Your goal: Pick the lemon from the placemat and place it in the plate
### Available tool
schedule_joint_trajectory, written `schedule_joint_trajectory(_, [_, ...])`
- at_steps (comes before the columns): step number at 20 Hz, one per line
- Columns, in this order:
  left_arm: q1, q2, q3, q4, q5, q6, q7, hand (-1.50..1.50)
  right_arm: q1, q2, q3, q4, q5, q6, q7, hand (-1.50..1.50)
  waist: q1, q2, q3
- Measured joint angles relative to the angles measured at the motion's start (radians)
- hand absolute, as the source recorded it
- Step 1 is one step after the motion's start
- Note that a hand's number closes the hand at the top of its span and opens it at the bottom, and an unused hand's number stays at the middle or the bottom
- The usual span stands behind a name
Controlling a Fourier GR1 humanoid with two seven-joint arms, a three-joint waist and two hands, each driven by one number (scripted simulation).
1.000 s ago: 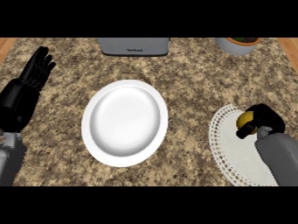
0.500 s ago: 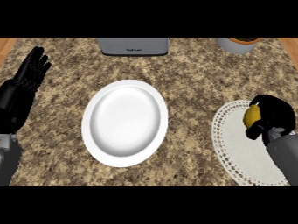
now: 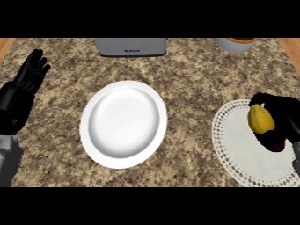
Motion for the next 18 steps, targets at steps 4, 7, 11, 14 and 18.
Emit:
schedule_joint_trajectory(4, [-0.005, -0.001, 0.005, 0.004, -0.003, 0.000, 0.002, 0.00, 0.029, 0.006, -0.017, -0.171, -0.090, 0.013, -0.080, 1.50, -0.003, -0.001, 0.000])
schedule_joint_trajectory(7, [0.008, 0.004, 0.010, -0.009, -0.001, -0.008, 0.002, 0.00, 0.048, 0.028, -0.034, -0.293, -0.173, 0.036, -0.103, 1.50, 0.001, -0.001, 0.000])
schedule_joint_trajectory(11, [-0.008, -0.010, 0.005, 0.010, -0.015, -0.007, -0.008, 0.00, 0.041, 0.069, -0.029, -0.442, -0.237, 0.089, -0.061, 1.50, 0.007, 0.002, 0.000])
schedule_joint_trajectory(14, [-0.005, -0.016, 0.007, -0.001, -0.016, -0.014, -0.004, 0.00, -0.016, 0.123, 0.002, -0.493, -0.238, 0.136, 0.012, 1.50, 0.016, 0.003, 0.000])
schedule_joint_trajectory(18, [-0.017, -0.033, -0.002, -0.017, -0.030, -0.010, 0.022, 0.00, -0.109, 0.233, 0.072, -0.492, -0.183, 0.169, 0.113, 1.50, 0.023, 0.005, 0.000])
